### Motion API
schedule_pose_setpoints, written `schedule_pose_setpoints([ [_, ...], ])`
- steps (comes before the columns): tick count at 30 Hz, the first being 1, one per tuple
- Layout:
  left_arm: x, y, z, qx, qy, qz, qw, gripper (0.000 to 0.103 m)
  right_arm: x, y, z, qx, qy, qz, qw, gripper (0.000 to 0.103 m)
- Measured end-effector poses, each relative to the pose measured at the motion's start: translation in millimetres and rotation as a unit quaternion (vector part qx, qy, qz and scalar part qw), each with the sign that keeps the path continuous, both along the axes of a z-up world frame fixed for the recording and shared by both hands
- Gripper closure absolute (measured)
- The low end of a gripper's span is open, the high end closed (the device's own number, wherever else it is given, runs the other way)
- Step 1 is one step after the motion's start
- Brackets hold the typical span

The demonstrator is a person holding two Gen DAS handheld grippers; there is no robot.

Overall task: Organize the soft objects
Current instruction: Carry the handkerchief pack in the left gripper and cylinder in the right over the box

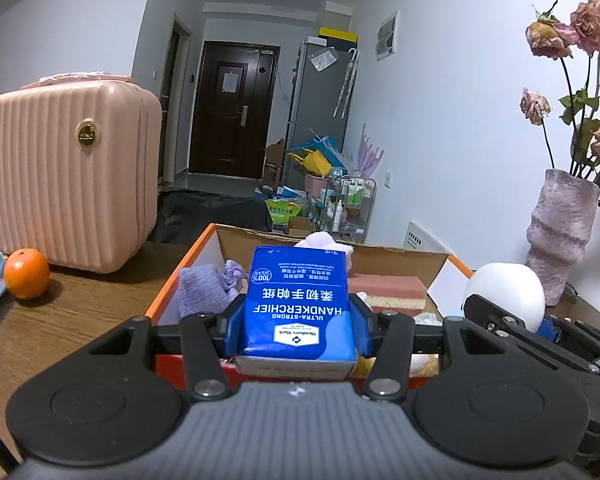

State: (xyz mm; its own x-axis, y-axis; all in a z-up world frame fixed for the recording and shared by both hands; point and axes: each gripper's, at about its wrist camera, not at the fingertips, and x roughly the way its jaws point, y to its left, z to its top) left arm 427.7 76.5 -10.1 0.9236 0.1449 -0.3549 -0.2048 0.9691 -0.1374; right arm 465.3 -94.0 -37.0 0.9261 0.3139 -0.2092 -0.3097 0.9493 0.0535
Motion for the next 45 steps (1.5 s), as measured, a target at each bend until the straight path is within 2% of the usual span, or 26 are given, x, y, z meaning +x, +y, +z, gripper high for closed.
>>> schedule_pose_setpoints([
  [19,50,-1,-6,0.023,-0.001,0.004,0.9997,0.051,41,3,-3,-0.026,-0.012,0.003,1.000,0.074],
  [36,84,4,-13,0.053,-0.001,0.008,0.9986,0.051,74,9,-8,-0.031,0.007,0.013,0.999,0.074],
  [45,85,8,-14,0.042,-0.003,0.010,0.9991,0.050,75,10,-9,-0.037,0.012,0.011,0.999,0.074],
])
